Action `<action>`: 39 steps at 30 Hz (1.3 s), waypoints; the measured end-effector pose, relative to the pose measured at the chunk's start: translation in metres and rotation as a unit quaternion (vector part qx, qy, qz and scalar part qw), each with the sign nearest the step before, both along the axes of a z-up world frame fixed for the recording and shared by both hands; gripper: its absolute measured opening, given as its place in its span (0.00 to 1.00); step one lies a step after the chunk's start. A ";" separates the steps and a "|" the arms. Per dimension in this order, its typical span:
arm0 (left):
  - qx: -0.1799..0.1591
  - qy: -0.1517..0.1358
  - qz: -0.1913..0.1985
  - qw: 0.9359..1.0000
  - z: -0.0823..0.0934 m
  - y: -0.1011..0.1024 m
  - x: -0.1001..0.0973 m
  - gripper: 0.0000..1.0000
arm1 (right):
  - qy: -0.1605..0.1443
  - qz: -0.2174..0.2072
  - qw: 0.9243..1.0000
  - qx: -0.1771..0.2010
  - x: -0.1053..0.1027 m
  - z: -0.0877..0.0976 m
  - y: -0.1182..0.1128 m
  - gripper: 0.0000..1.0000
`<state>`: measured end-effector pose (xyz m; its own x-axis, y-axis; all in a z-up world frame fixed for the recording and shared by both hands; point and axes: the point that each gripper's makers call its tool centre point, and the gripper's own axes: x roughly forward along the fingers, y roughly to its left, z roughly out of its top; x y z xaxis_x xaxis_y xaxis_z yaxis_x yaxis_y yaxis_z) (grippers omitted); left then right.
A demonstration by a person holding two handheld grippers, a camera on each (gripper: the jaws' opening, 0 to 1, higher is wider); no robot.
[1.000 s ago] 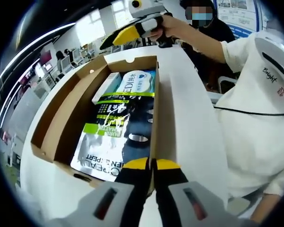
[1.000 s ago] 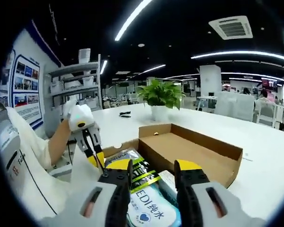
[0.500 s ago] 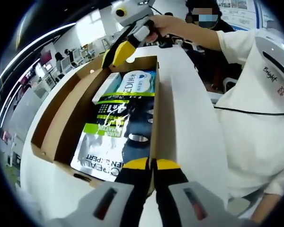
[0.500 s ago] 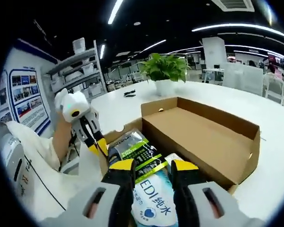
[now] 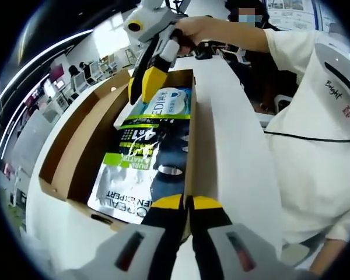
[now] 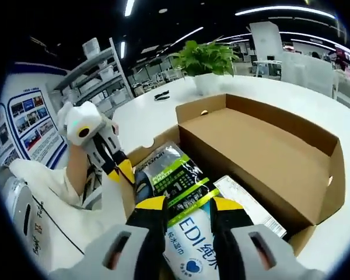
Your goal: Operate the shoe box by opening the lid, removing the specified soft item, and placing it in the target area until the item is outside and the box remains undamaged.
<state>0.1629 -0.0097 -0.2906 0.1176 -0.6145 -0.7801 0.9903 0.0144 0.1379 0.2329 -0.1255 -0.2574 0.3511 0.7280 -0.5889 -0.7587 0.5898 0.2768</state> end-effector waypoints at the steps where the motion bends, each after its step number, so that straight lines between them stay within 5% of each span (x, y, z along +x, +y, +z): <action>1: 0.000 0.000 0.000 1.000 0.000 0.000 0.000 0.03 | 0.026 -0.004 1.000 0.009 -0.003 -0.004 0.002 0.28; 5: 0.000 -0.003 0.001 1.000 0.000 0.000 0.000 0.04 | 0.076 -0.029 0.996 0.048 -0.001 -0.006 0.009 0.28; 21: -0.001 -0.003 0.001 1.000 0.000 0.000 0.000 0.04 | 0.097 -0.051 0.991 0.075 0.007 -0.004 0.017 0.21; 25: -0.001 -0.004 0.002 1.000 0.000 0.000 0.000 0.04 | 0.126 -0.031 0.984 0.124 -0.011 0.011 0.031 0.19; 29: 0.000 -0.004 0.002 1.000 0.000 -0.001 0.000 0.04 | 0.060 -0.071 0.994 0.052 0.008 0.003 0.006 0.20; 32: 0.001 -0.003 0.002 1.000 0.000 -0.001 0.000 0.04 | 0.122 -0.077 0.988 0.051 0.001 -0.011 0.001 0.27; 36: 0.000 -0.004 0.002 1.000 0.000 -0.001 0.000 0.04 | 0.121 -0.077 0.989 0.028 0.002 -0.022 -0.003 0.28; 39: 0.000 -0.004 0.001 1.000 0.000 -0.001 0.001 0.04 | 0.144 -0.074 0.984 0.070 0.001 -0.015 0.010 0.29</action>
